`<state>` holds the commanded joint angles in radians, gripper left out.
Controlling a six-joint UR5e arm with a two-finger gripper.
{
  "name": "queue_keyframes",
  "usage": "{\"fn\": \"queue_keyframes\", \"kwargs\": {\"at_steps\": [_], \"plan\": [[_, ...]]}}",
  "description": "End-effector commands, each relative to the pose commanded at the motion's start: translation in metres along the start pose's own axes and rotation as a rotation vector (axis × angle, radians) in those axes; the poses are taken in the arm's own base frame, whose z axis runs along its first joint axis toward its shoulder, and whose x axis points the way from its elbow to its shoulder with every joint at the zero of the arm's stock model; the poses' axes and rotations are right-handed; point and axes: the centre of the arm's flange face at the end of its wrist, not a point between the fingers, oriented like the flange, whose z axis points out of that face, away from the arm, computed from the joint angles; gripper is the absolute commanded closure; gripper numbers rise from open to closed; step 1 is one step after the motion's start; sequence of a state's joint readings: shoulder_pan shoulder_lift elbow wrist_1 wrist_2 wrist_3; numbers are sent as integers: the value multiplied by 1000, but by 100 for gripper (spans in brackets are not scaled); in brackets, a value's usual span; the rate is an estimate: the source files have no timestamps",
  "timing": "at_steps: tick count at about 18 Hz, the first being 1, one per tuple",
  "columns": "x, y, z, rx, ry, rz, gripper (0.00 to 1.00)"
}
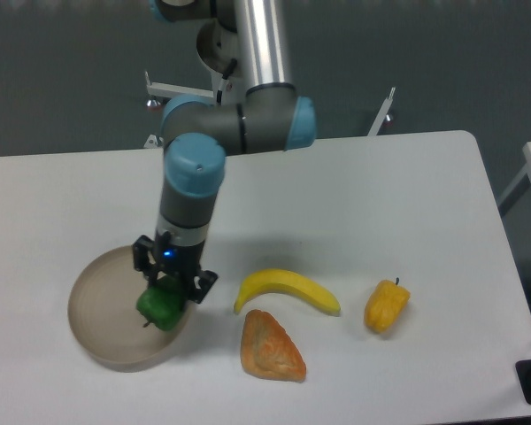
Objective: Pick up the green pepper from the plate
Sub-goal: 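Lift the green pepper off the plate and carry it beside the banana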
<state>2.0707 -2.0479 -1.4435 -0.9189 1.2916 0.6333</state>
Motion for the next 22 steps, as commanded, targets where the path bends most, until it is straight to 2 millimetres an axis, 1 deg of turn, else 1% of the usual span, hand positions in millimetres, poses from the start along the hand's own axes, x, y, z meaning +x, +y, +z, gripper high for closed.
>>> {"fn": "queue_keyframes", "kwargs": {"at_steps": [2,3,4,6,7,9,12,13,16,17,19,22], "plan": [[-35,14,-10,5,-24,36,56],[-52,23,-20,9,-40,58,56],[-65,29,-34,19,-60,84,56],[-95,47,-49,19,-89,118,56],[-109,56,-52,15,-98,137,56],[-134,68,-60,3,-125,167,56],[-168,96,-67,-49,-162,213,56],[-177,104,-65,-71,-172,217,56],[-198,122,-71,-134,-210,227,56],[-200,123,-68,-142,-213,232,56],[-204,121,-72,-140,-221,239,56],[-205,122,-72,-147,-224,235,56]]}}
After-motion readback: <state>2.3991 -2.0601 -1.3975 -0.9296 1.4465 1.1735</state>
